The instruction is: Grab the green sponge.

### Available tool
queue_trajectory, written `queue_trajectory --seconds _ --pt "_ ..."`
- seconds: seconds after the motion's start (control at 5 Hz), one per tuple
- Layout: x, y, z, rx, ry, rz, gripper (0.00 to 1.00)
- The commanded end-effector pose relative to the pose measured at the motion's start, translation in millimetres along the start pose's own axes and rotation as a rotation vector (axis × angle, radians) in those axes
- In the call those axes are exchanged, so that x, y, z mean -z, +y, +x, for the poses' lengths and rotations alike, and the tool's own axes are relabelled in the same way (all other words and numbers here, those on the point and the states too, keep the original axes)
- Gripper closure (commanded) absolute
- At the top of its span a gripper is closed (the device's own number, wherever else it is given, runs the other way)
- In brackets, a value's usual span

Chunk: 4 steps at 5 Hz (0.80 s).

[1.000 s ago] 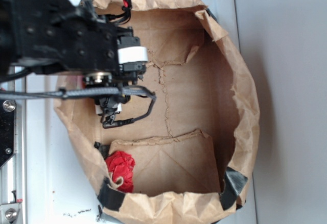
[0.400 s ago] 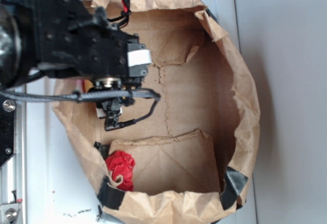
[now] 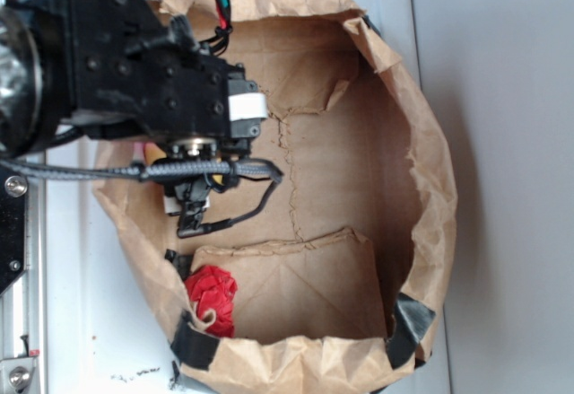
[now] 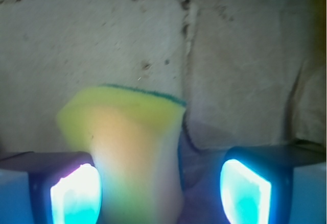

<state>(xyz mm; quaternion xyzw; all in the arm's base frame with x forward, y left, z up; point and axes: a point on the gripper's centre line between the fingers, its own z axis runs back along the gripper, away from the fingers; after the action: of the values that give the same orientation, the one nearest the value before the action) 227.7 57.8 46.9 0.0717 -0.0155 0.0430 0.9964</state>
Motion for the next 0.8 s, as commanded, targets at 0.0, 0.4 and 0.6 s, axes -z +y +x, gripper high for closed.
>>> queue_trajectory --seconds 0.0,0.4,0.6 --pt "-34 9 17 -0.002 -0.078 -0.039 0.0" --pt "-29 3 14 0.022 -0.058 -0.048 0.0" --pt "-26 2 12 0.021 -0.062 -0.038 0.0"
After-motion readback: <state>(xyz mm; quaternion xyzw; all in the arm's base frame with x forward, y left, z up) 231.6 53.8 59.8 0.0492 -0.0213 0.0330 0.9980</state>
